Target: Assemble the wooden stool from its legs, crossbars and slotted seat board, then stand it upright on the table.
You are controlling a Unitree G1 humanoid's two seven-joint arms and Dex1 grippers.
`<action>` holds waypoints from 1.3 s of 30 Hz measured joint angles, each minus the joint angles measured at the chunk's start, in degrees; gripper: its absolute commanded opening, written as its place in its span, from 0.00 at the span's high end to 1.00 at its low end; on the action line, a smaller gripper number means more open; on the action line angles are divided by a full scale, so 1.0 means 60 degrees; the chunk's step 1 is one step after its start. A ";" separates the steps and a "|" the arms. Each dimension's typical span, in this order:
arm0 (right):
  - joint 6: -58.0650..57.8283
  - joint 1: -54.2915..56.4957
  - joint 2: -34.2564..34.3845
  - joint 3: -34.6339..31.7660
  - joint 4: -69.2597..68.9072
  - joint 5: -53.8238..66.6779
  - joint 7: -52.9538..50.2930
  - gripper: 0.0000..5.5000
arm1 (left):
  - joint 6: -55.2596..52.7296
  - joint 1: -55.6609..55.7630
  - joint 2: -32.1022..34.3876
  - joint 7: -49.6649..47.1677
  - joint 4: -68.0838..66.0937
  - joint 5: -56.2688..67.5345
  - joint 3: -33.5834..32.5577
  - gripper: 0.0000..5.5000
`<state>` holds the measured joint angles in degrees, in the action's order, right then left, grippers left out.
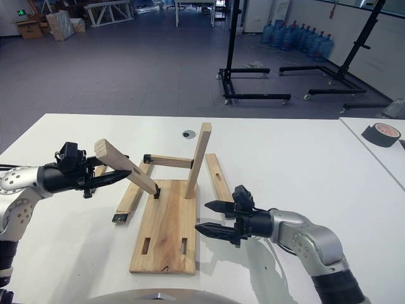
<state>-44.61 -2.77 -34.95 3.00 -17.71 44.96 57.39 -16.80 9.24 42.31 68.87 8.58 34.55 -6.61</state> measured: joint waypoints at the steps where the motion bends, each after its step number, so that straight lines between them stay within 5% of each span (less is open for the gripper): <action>1: 0.0000 0.0014 0.0000 0.0025 0.0013 -0.0005 0.0008 0.02 | 0.0001 0.0008 0.0069 0.0063 -0.0009 -0.0001 0.0035 0.63; 16: 0.0006 0.0079 0.0079 0.0294 0.0067 -0.0118 0.0059 0.02 | -0.0290 0.1401 0.0850 0.1421 -0.0743 -0.0249 0.1114 0.63; 27: 0.1491 0.0121 -0.0728 0.1898 0.0045 -0.2445 0.0255 0.02 | -0.0310 0.1848 0.1240 0.1931 -0.0869 -0.0653 0.1357 0.63; 39: 0.1949 0.0188 -0.0736 0.2263 0.0149 -0.2827 0.0284 0.02 | -0.0921 0.2823 0.1305 0.2341 -0.0839 -0.1147 0.1992 0.63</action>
<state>-32.91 -1.64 -39.37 16.57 -16.81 28.00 59.09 -22.32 26.18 50.14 82.92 3.54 27.67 5.34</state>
